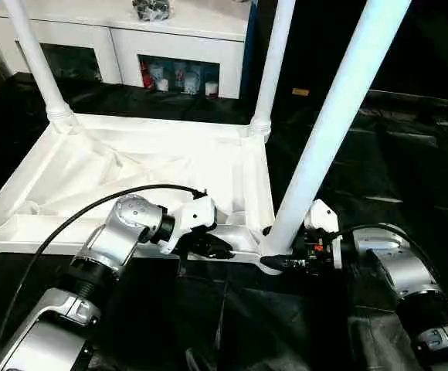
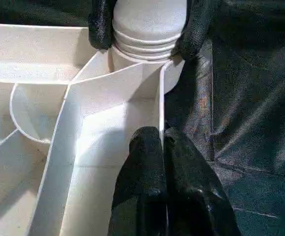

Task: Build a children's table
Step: Rotate leg to tighten

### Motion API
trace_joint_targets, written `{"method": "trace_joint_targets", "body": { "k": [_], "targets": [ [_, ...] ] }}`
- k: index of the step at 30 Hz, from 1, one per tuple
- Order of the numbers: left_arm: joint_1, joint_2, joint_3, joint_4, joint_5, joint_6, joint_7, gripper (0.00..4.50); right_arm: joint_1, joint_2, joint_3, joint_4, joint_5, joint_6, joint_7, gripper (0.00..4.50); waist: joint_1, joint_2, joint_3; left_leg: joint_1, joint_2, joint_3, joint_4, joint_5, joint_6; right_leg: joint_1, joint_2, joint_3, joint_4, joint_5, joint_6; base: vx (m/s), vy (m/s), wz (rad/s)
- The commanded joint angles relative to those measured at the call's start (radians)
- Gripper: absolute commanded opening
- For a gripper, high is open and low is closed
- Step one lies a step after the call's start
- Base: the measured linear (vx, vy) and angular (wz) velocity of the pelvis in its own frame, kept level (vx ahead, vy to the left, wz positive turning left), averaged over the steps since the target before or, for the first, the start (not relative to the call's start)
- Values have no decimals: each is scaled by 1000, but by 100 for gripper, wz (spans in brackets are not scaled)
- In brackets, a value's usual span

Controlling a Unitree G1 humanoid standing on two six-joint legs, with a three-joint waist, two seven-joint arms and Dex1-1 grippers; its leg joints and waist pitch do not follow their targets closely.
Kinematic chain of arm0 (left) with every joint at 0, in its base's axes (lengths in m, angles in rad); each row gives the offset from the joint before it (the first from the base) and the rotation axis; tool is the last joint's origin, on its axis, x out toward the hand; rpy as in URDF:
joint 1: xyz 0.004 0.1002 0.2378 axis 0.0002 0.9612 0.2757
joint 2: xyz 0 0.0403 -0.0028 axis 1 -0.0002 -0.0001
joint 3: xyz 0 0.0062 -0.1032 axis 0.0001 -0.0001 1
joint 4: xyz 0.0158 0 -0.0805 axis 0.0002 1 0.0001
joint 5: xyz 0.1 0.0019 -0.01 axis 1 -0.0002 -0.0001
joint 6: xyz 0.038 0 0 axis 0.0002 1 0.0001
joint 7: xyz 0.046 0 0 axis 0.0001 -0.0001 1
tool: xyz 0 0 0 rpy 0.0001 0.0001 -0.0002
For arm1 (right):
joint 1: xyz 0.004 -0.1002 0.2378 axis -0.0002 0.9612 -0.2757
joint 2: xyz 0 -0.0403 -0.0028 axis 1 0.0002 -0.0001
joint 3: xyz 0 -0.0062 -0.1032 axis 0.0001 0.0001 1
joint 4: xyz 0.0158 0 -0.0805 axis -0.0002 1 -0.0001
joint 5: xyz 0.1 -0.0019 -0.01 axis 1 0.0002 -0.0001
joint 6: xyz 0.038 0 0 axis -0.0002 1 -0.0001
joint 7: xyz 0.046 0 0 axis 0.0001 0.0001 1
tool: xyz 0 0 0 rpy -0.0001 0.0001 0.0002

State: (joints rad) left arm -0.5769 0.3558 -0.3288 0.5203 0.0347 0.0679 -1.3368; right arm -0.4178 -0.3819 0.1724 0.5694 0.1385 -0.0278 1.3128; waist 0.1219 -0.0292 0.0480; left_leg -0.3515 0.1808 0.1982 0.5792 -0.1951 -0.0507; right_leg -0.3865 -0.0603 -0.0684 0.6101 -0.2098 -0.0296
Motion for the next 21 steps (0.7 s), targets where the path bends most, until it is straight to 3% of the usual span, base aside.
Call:
{"method": "trace_joint_targets", "body": {
  "k": [1,3,4,5,7,9,13,15,17,21],
  "targets": [
    [-11,-45,6,-26,-8,9,82,0,42,62,64,16,-18,41,-23,275,0,-4,-50,7,69,-28,-66,-156,64,41,-103,58,-74,-170,-216,0,0,0],
    [-15,-56,10,-16,1,13,118,0,40,81,50,29,-29,42,-85,275,-4,-3,-45,11,69,-30,-71,-195,48,36,-105,59,-84,-250,-200,0,0,0],
    [-25,-79,20,0,8,27,169,0,29,114,26,67,-53,31,-203,275,-7,-5,-44,13,69,-31,-73,-203,37,34,-107,60,-88,-275,-195,0,0,0],
    [-48,-130,37,29,29,54,283,0,-2,185,-22,141,-85,32,-444,274,-13,-5,-41,17,67,-33,-75,-234,21,30,-109,61,-95,-337,-186,0,0,0],
    [-55,-152,42,38,34,67,321,0,-15,212,-36,166,-92,38,-524,273,-27,-4,-40,18,67,-42,-82,-273,-16,29,-110,57,-99,-425,-163,-30,4,-3],
    [-63,-176,44,44,41,82,360,0,-29,241,-45,183,-100,51,-597,272,-41,-5,-40,17,65,-46,-83,-312,-22,28,-110,57,-109,-476,-131,-30,4,-3],
    [-71,-204,36,56,55,90,400,0,-48,278,-53,200,-106,63,-669,272,-38,-3,-42,16,65,-41,-80,-293,5,25,-108,63,-109,-409,-138,0,0,0],
    [-79,-241,14,65,67,94,423,0,-71,329,-53,217,-119,45,-740,272,-42,1,-42,12,64,-42,-83,-281,-2,27,-107,62,-104,-387,-148,0,0,0],
    [-79,-258,9,57,69,93,413,0,-79,351,-62,224,-121,21,-752,342,-39,1,-44,17,64,-39,-79,-281,-5,25,-109,64,-106,-377,-151,0,0,0],
    [-58,-227,-9,26,62,62,340,0,-78,325,-68,211,-105,19,-720,352,-38,1,-49,8,66,-37,-79,-229,12,34,-105,64,-89,-242,-180,0,0,0]
  ]
}}
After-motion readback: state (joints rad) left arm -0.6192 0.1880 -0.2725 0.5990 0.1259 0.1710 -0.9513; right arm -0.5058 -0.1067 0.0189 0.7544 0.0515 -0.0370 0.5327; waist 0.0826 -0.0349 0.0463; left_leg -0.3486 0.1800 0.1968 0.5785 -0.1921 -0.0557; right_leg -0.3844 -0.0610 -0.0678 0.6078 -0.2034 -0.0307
